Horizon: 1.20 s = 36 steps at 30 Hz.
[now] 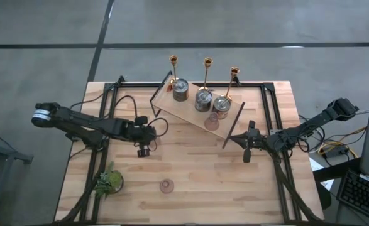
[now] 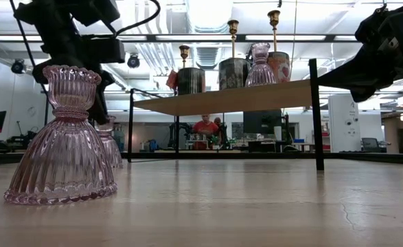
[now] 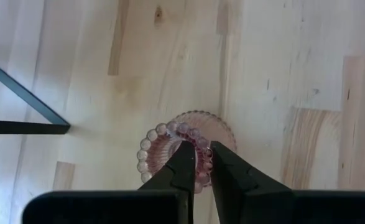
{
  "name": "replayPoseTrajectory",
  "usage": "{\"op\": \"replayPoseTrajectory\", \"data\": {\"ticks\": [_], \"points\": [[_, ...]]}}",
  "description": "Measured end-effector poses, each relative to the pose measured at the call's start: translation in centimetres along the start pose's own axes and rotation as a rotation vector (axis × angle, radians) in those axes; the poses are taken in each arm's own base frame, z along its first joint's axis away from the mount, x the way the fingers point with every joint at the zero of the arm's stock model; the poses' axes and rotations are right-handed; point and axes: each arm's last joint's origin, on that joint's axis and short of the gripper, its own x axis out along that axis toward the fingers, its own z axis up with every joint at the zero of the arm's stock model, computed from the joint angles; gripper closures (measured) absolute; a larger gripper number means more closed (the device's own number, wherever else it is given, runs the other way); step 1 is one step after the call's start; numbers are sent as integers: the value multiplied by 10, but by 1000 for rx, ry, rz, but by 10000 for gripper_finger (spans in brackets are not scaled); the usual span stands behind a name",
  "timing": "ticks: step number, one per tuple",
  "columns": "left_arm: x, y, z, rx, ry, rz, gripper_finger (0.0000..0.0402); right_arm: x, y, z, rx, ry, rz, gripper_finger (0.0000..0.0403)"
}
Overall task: Pick & Place candle stick holders
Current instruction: Put the top pink glass candle holder on the shelf aligned with the other pink glass candle holder
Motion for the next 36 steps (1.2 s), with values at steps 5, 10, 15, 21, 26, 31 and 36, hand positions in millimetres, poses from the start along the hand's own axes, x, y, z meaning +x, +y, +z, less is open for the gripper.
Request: {"op": "replayPoseTrajectory", "data": {"ticks": [5,10,15,21,26,31,36], "points": [[-7,1,9,5,-24,-2,369,0,0,0,0,0,0,394],[-18,2,21,26,-54,2,369,0,0,0,0,0,0,394],[-28,3,31,34,-82,-13,384,0,0,0,0,0,0,394],[-33,4,35,40,-86,-14,393,0,0,0,0,0,0,394],[-31,3,35,29,-94,-36,393,0,0,0,0,0,0,394],[-30,-2,34,40,-96,-27,394,0,0,0,0,0,0,394],[-31,-2,35,44,-96,-28,394,0,0,0,0,0,0,394]]}}
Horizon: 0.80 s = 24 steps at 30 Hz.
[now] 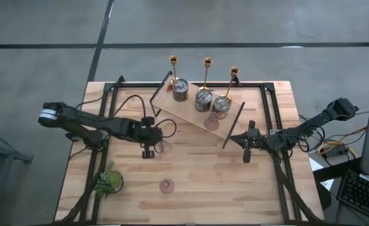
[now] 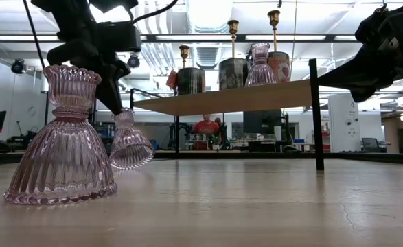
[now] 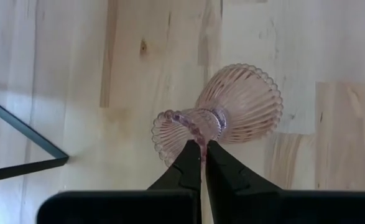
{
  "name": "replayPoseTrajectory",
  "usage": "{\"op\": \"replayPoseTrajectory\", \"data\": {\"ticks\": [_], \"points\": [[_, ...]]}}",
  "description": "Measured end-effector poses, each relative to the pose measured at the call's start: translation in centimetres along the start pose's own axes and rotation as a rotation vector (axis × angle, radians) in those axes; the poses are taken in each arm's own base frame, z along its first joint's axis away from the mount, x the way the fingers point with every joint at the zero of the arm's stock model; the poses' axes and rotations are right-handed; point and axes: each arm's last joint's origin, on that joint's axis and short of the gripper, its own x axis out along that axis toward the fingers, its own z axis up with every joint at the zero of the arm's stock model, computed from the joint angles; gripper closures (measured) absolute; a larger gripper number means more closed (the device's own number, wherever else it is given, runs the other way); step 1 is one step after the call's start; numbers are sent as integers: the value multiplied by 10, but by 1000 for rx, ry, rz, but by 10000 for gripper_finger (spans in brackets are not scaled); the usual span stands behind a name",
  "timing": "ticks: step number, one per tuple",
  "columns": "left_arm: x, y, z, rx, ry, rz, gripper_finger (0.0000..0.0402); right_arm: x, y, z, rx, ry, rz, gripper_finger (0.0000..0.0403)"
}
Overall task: Pick & Place candle stick holders
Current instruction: Put the top pink glass candle holder on the shelf aligned with the other pink glass candle holder
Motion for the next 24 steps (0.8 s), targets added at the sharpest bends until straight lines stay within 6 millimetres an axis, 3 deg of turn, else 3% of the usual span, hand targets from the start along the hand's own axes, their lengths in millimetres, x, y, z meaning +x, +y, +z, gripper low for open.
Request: {"op": "replayPoseTrajectory", "data": {"ticks": [15,24], "points": [[-8,-3,10,77,-13,-51,394,0,0,0,0,0,0,394],[-1,-13,10,138,33,58,395,0,0,0,0,0,0,394]]}}
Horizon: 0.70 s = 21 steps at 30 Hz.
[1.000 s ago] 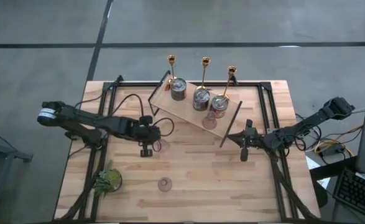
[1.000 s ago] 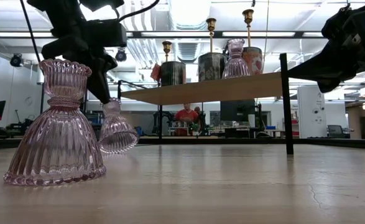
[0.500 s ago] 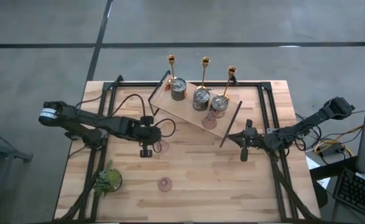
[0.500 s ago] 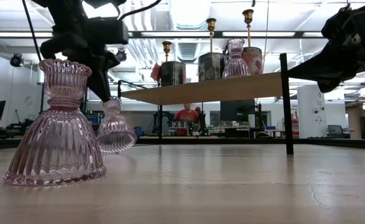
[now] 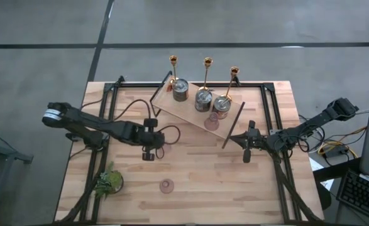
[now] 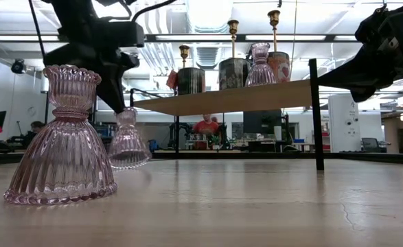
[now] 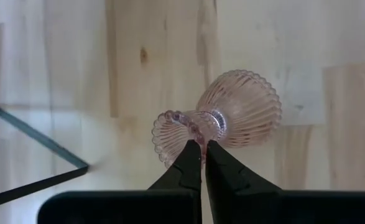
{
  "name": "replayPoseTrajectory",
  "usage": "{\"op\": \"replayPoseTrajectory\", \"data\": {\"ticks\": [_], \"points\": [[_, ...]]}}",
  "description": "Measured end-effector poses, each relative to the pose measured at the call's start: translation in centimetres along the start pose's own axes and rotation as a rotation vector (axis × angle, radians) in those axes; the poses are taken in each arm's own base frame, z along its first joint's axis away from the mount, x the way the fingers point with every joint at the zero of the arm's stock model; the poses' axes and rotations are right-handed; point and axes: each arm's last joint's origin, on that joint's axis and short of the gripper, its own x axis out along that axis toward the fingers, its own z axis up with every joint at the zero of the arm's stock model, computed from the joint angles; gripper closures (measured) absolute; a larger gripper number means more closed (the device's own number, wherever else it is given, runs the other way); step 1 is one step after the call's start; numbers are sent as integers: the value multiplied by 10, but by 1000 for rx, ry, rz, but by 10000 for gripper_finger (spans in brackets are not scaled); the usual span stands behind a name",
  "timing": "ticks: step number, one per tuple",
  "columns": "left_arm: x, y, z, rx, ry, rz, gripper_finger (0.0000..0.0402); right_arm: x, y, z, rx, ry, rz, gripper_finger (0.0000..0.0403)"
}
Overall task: Pick & Place candle stick holders
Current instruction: Put the top pink glass candle holder on the shelf aligned with the other pink glass candle holder
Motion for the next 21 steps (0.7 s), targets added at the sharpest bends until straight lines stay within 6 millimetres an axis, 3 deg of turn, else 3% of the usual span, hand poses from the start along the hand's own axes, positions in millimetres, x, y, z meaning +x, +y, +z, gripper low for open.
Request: {"op": "replayPoseTrajectory", "data": {"ticks": [6,21], "points": [[2,-5,3,42,24,68,395,0,0,0,0,0,1,394],[-24,4,29,87,-35,130,395,0,0,0,0,0,1,394]]}}
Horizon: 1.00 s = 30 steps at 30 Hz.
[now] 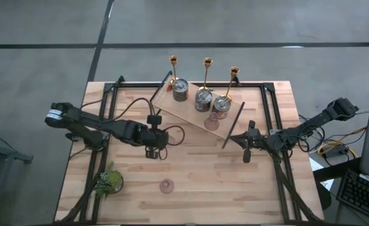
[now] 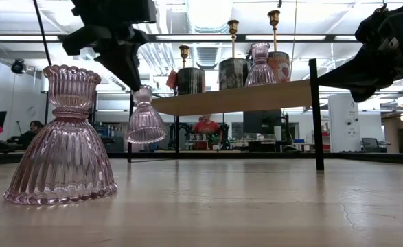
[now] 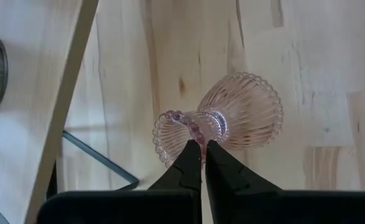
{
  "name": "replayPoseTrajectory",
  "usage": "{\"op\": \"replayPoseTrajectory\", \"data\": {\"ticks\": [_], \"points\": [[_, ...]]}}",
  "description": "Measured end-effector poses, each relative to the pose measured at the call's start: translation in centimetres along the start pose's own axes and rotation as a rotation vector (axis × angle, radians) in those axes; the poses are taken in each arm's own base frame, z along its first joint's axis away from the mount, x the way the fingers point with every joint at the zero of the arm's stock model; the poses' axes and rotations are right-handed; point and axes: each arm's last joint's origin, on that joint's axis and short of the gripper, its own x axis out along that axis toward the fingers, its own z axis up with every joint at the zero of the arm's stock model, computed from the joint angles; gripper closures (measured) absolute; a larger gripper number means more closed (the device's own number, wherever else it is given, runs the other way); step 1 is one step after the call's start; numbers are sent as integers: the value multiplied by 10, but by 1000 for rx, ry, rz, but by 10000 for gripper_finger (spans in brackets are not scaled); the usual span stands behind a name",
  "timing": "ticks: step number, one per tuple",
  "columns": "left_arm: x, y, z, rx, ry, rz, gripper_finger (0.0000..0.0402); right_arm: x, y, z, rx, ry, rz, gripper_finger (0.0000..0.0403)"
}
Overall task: Pick & Place candle stick holders
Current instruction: Put the top pink glass candle holder on the shelf aligned with the other pink glass candle holder
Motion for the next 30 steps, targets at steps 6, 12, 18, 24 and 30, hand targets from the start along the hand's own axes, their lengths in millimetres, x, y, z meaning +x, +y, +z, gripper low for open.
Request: {"op": "replayPoseTrajectory", "data": {"ticks": [6,12,18,24,30], "points": [[-4,3,6,29,10,18,395,0,0,0,0,0,0,394],[-15,10,13,48,2,41,395,0,0,0,0,0,-1,394],[-29,20,22,65,-18,91,395,0,0,0,0,0,0,394],[-41,29,31,90,-54,154,395,0,0,0,0,0,0,394],[-47,40,37,83,-75,189,395,0,0,0,0,0,0,394]]}}
